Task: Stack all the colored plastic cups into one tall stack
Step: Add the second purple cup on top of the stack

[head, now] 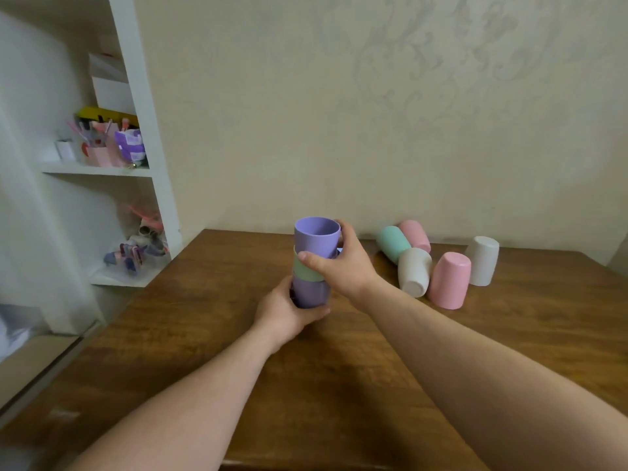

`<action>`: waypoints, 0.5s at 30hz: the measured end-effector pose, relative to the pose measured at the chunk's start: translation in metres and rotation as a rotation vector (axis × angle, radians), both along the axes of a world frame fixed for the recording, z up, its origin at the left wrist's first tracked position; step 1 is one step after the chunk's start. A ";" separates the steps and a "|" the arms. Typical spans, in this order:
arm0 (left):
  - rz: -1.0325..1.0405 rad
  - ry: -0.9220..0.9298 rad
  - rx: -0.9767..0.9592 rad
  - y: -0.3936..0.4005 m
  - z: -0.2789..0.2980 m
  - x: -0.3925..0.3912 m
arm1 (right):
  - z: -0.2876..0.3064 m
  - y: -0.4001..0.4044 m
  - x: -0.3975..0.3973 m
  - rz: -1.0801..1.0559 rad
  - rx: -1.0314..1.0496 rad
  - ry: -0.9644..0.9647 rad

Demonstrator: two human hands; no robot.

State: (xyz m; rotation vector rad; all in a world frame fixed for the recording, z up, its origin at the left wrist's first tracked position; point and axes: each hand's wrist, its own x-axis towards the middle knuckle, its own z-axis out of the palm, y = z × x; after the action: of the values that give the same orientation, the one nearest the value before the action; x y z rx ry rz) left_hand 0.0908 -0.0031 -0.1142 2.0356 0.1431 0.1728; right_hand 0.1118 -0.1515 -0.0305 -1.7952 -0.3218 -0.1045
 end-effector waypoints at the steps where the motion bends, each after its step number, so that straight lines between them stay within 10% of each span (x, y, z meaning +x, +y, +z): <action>1: -0.010 0.014 0.021 0.001 0.002 0.001 | -0.002 -0.002 0.000 0.010 0.013 0.003; 10: 0.039 -0.033 0.249 0.012 0.009 0.025 | -0.002 -0.048 0.054 -0.056 0.050 0.206; 15: 0.062 -0.044 0.297 0.012 0.000 0.036 | -0.002 -0.064 0.105 -0.202 -1.007 -0.171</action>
State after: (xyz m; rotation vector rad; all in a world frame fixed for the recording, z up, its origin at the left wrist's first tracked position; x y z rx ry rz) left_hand 0.1268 0.0093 -0.1143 2.3222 0.1604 0.2917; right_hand 0.2163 -0.2158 -0.0326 -2.8267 -0.3393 -0.2738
